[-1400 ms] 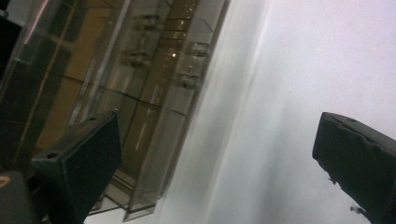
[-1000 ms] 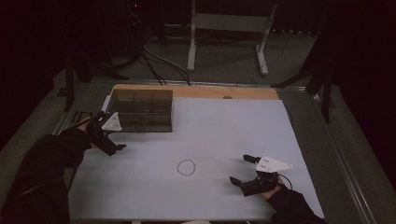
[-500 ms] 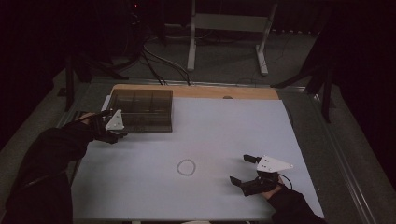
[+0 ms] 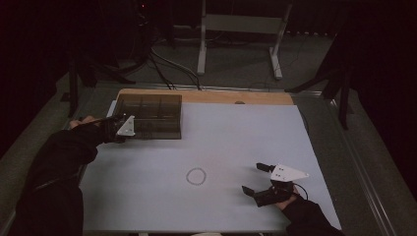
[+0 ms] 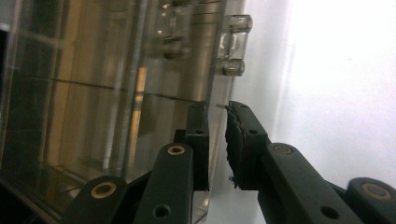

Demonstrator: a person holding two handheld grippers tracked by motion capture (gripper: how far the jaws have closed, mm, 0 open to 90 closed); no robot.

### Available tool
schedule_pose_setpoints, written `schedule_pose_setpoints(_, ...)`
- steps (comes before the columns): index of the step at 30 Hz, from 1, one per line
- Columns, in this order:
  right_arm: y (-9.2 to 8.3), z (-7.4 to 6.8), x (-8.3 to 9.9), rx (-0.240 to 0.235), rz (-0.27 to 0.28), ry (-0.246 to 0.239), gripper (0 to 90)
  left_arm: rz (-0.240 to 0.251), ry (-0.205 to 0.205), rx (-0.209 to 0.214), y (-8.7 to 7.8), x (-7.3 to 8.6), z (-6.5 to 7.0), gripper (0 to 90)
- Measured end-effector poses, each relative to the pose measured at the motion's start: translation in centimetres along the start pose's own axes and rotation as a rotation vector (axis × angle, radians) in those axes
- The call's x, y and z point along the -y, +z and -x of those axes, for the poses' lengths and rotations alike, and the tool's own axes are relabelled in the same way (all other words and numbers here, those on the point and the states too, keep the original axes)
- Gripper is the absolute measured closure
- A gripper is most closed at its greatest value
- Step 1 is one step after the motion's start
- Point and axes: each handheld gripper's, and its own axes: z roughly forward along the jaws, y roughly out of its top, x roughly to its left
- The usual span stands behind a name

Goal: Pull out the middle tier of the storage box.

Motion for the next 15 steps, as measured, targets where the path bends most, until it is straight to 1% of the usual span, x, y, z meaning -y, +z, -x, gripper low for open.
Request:
schedule_pose_setpoints(2, -0.05, -0.04, -0.05, 0.000, 0.005, 0.003, 1.9, 0.000, 0.008, 0.000, 0.09, 0.03, -0.12, 81.3)
schedule_pose_setpoints(6, 0.00, -0.01, 0.00, -0.001, -0.001, 0.001, 1.9, -0.007, 0.001, 0.004, 0.01, -0.08, -0.40, 81.9)
schedule_pose_setpoints(8, -0.03, -0.03, -0.04, 0.000, 0.005, 0.004, 1.9, -0.012, 0.019, -0.006, 0.05, -0.13, -0.39, 81.8)
schedule_pose_setpoints(10, 0.00, 0.00, -0.01, -0.001, 0.002, 0.003, 1.9, -0.013, 0.021, -0.006, 0.11, -0.21, -0.39, 81.7)
schedule_pose_setpoints(11, 0.02, 0.00, 0.01, -0.001, -0.002, 0.003, 1.9, -0.012, 0.017, -0.003, 0.11, -0.26, -0.36, 79.2)
schedule_pose_setpoints(12, 0.00, 0.00, 0.00, -0.002, 0.000, 0.002, 1.9, -0.017, 0.026, -0.016, 0.12, -0.30, -0.32, 76.4)
schedule_pose_setpoints(13, -0.03, -0.03, -0.03, -0.003, 0.003, 0.004, 2.0, -0.018, 0.027, -0.023, 0.12, -0.34, -0.31, 76.4)
schedule_pose_setpoints(14, -0.05, -0.04, -0.05, -0.003, 0.006, 0.005, 1.9, -0.008, 0.012, -0.014, 0.12, -0.38, -0.34, 76.4)
schedule_pose_setpoints(15, -0.03, -0.01, -0.04, -0.003, 0.005, 0.006, 2.0, -0.003, 0.010, -0.015, 0.18, -0.41, -0.32, 76.4)
